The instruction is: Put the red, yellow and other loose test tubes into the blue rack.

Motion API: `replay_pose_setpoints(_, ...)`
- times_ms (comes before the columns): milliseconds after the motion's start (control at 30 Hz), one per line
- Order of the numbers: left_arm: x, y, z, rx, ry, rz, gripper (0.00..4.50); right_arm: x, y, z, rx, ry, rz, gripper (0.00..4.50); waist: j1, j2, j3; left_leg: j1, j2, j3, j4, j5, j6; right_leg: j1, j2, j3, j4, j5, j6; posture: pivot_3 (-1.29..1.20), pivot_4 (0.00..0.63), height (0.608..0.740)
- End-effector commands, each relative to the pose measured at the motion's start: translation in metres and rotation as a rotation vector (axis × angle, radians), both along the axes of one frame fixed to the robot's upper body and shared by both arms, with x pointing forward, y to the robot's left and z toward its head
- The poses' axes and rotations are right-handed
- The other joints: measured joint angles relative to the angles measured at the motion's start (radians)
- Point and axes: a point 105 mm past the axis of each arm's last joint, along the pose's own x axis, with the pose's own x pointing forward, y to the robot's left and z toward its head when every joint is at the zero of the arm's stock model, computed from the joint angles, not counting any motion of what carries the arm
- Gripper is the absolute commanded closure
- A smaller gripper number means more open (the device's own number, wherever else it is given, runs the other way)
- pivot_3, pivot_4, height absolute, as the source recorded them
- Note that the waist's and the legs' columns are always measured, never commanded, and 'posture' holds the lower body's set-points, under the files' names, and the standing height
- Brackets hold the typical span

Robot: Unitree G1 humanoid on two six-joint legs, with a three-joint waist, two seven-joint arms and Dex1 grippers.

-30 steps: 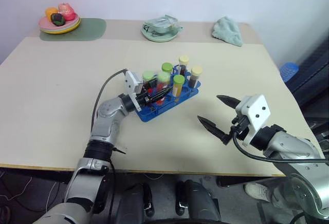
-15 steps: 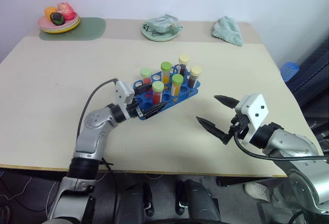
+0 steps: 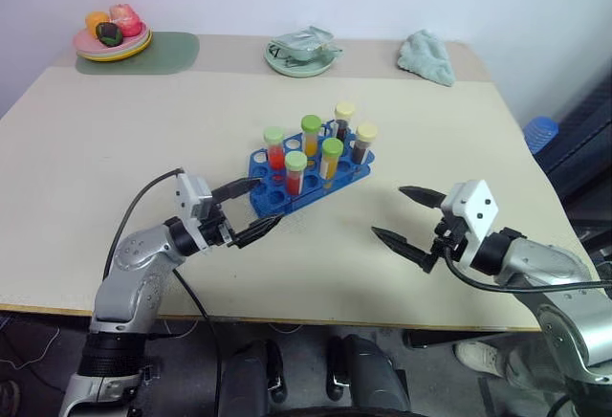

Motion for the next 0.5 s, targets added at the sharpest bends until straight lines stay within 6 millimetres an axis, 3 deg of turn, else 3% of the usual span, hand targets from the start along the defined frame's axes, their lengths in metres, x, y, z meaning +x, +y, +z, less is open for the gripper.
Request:
replay_pose_setpoints(33, -0.005, 0.017, 0.013, 0.005, -0.046, 0.036, 0.02, -0.001, -0.017, 0.009, -0.024, -0.054, -0.042, 0.0, -0.001, 0.0, 0.0, 0.0, 0.0, 0.0, 0.0, 0.0, 0.0, 0.0, 0.0, 0.0, 0.0, 0.0, 0.0, 0.0, 0.15, 0.74)
replay_pose_setpoints(300, -0.018, 0.052, 0.007, 0.116, -0.022, 0.147, 0.02, -0.013, -0.06, 0.006, -0.064, -0.049, -0.171, 0.0, 0.001, 0.001, 0.0, 0.0, 0.0, 0.0, -0.002, -0.001, -0.002, -0.001, 0.0, 0.0, -0.004, 0.0, 0.0, 0.0, 0.15, 0.74)
replay_pose_setpoints(500, -0.019, 0.056, 0.003, 0.143, 0.017, 0.151, 0.02, -0.018, -0.074, 0.004, -0.076, -0.04, -0.2, 0.0, 0.003, 0.002, 0.0, 0.0, 0.0, 0.0, -0.003, -0.002, -0.001, -0.001, 0.0, 0.0, -0.008, 0.0, -0.001, 0.0, 0.15, 0.74)
